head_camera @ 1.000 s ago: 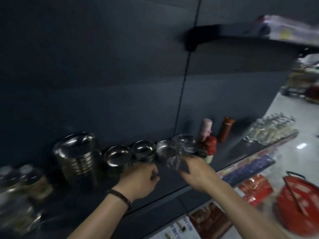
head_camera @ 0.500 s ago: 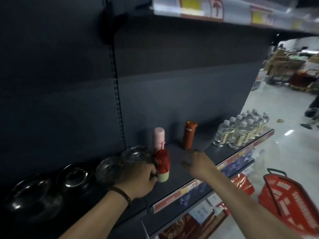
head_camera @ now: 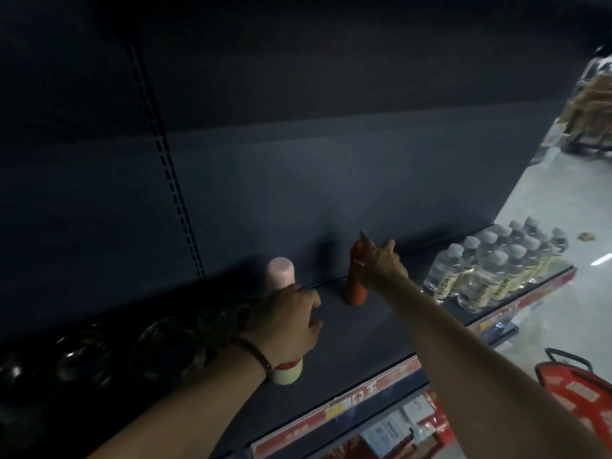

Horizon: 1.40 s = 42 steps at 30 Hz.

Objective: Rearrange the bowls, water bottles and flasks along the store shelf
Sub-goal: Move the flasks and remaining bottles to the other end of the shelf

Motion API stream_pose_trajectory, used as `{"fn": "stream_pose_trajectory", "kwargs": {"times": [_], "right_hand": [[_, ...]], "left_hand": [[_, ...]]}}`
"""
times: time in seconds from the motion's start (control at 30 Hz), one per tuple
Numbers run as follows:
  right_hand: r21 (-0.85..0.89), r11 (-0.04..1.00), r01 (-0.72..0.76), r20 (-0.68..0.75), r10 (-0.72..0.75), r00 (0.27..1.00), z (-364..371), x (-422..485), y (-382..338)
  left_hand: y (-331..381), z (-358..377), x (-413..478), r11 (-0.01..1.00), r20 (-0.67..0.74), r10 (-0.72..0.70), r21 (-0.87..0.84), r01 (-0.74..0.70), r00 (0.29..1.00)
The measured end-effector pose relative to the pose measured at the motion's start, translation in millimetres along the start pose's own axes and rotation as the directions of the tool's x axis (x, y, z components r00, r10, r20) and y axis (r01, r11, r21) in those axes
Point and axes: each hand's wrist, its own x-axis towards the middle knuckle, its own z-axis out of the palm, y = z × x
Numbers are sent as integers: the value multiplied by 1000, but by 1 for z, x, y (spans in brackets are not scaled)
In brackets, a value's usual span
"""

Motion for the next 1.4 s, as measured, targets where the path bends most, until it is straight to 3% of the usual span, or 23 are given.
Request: {"fn": "stream_pose_trajectory", "kwargs": {"times": [0.17, 0.4, 0.8, 1.17, 1.4], "right_hand": [[41, 999, 6, -63, -3, 998, 27, 11, 8], [275, 956, 101, -213, -42, 976, 52, 7, 14], [327, 937, 121, -199, -57, 978, 59, -7, 25], [293, 863, 411, -373, -292, 881, -32, -85, -13], [366, 774, 517, -300, -428, 852, -115, -179, -110]], "left_hand": [[-3, 7, 9, 1000, -15, -15, -3, 15, 1000], [0, 19, 13, 1000, -6, -20, -23, 20, 1000], [-13, 22, -15, 998, -34, -35, -58, 33, 999], [-27, -32, -50, 989, -144, 32, -137, -52, 989], [-66, -90, -100, 957, -156, -37, -291, -10, 987]]}}
